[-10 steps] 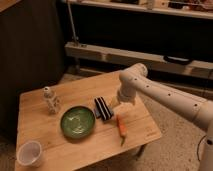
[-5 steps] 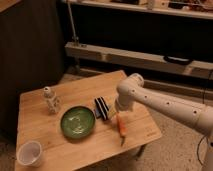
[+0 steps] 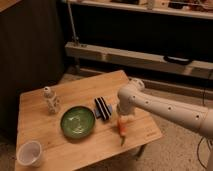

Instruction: Place the pepper in the ceramic cup

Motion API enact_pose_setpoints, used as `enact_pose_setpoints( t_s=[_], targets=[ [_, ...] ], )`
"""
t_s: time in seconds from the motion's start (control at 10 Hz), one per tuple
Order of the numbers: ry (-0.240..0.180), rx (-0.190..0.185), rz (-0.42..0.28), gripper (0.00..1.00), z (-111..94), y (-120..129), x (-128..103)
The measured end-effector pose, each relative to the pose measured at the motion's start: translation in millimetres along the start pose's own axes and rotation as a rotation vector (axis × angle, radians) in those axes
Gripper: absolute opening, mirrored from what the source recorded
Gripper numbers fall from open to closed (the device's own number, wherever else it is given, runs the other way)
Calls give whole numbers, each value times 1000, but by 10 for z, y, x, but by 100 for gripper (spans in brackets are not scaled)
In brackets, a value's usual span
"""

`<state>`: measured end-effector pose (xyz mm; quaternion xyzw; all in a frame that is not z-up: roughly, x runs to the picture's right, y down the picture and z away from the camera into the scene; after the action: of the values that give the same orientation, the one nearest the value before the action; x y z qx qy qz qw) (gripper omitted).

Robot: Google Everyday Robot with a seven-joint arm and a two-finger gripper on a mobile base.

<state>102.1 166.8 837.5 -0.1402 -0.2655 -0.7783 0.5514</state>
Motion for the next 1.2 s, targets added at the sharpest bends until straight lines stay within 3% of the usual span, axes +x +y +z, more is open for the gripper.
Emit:
enact_pose_setpoints(
  t_s=[0.3, 0.5, 0.6, 1.2],
  targets=[
    [41, 12, -48, 80, 166, -71, 74],
    [44, -3, -65, 80, 255, -146, 159],
    [43, -13, -60, 75, 286, -138, 166],
    [37, -31, -42, 13, 338, -104, 152]
  ],
)
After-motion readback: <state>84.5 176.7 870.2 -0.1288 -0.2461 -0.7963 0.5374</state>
